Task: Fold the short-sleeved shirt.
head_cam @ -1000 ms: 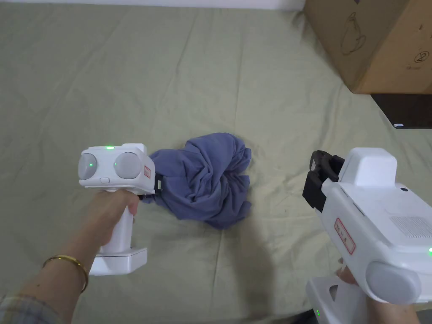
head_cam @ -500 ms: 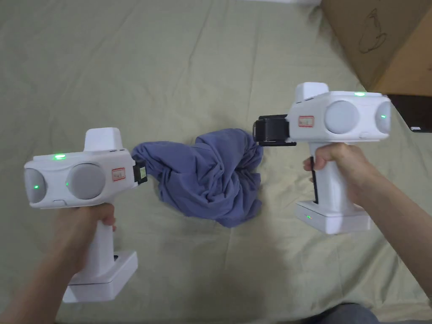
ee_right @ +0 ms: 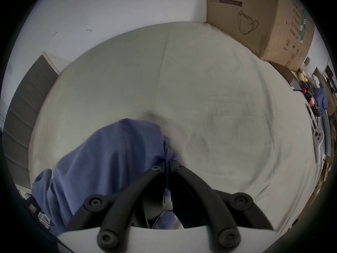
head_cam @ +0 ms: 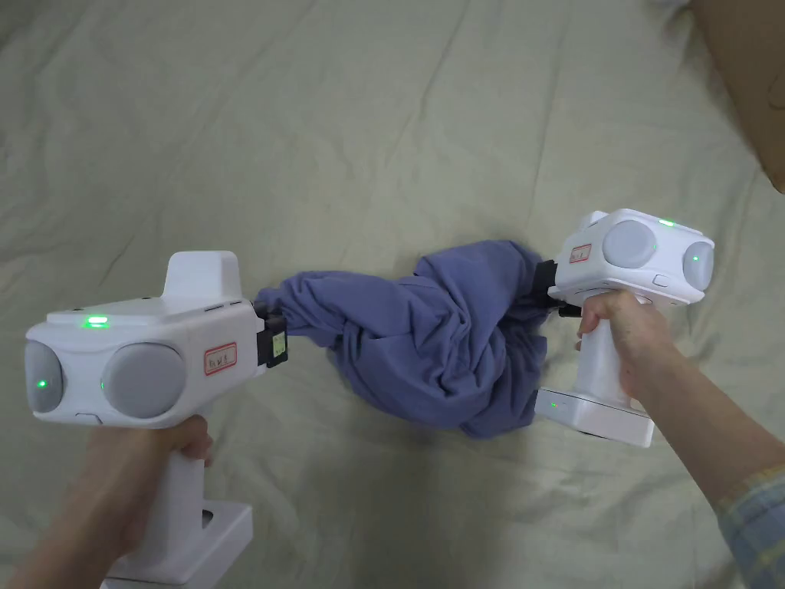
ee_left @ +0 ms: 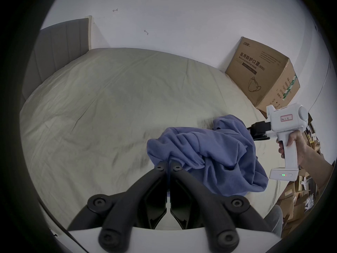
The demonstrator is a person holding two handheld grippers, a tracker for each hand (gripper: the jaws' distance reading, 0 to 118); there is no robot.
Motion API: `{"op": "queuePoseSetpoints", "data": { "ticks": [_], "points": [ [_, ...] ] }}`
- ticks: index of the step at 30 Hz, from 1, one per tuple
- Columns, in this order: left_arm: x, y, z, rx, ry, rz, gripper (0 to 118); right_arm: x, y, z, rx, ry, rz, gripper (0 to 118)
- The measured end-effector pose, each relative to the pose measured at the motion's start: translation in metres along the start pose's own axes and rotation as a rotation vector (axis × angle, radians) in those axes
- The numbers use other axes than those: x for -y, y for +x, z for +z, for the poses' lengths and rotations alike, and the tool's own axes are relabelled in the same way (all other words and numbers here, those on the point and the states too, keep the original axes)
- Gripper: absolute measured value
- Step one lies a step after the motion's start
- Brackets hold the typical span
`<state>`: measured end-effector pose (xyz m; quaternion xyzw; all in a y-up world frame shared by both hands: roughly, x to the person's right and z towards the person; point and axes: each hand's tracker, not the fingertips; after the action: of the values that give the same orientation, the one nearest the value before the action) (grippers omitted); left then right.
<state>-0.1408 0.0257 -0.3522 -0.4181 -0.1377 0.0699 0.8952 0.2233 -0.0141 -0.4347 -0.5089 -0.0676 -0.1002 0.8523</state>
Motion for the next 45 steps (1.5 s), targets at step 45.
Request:
{"op": "queuePoseSetpoints", "data": {
  "ticks": [45],
  "points": [
    [-0.343,0.026,0.33,-0.331,0.823,0.03,0,-0.138,0.058,0.542,0.225,0.903,0.061,2]
  ]
}}
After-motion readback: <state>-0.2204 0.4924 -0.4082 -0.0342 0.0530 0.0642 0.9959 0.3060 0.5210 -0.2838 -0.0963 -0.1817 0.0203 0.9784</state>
